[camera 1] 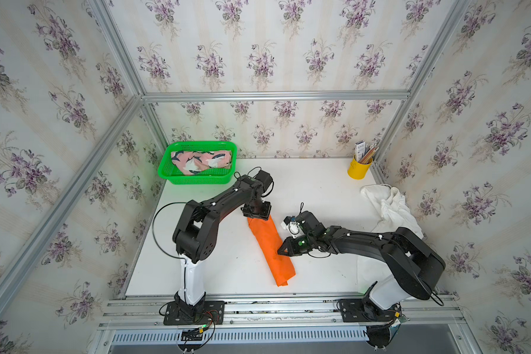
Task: Roll up the shorts
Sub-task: Pick up the shorts from the center of the board.
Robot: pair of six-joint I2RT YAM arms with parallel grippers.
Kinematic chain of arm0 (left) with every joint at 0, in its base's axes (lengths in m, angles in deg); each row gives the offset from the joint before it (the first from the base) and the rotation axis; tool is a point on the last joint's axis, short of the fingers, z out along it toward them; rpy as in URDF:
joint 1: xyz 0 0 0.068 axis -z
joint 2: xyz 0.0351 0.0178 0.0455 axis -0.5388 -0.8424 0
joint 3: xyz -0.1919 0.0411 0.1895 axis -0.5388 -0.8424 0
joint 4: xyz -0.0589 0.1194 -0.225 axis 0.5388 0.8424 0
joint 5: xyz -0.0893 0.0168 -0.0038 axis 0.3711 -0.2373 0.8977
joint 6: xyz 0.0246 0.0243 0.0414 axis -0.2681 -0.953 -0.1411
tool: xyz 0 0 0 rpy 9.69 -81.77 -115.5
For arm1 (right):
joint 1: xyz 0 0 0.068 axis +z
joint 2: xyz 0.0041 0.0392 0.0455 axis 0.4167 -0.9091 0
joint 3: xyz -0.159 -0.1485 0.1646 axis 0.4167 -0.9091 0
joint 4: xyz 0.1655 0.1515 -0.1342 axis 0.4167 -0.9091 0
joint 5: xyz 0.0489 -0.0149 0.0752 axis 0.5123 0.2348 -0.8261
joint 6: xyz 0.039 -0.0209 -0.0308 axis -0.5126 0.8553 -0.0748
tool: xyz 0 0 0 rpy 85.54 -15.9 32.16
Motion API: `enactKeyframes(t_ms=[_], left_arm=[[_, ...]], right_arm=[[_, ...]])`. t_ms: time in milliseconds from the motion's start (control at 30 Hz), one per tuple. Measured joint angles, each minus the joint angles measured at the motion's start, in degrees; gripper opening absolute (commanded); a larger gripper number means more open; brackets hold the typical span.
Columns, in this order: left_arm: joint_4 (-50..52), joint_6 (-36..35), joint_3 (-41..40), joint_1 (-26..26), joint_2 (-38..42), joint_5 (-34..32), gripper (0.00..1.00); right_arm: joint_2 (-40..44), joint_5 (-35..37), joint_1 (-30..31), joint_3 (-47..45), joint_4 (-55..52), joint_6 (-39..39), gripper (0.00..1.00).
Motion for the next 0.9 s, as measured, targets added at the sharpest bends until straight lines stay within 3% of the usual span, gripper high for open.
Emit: enactKeyframes(t_ms=[133,400,600,700,800,900], left_arm=[[-0.9,6.3,-8.7,0.0,7.4,1.7,0.79],[-14.8,21.7,-27.9,0.1,14.8,15.7,0.99],[-26.5,28.8,-33.2,0.9,12.9,20.6,0.99],[-32.3,31.5,-34.0,1.4,10.3,24.4,0.88],[-38.3,33.0,-35.1,1.7,8.6,27.8,0.66],[-39.3,33.2,-35.3,1.8,8.4,26.8,0.5]], right_arm=[[0.7,0.6,0.0,1.5,-0.4,-0.5,0.22],[1.9,2.1,0.0,3.0,-3.1,-0.3,0.23],[3.7,3.3,-0.1,3.3,-4.5,-0.3,0.23],[4.2,3.6,-0.3,3.6,-5.0,-0.3,0.23],[4.8,4.0,-0.3,3.8,-5.6,-0.3,0.23],[5.5,4.7,-0.5,3.8,-6.5,-0.3,0.22]])
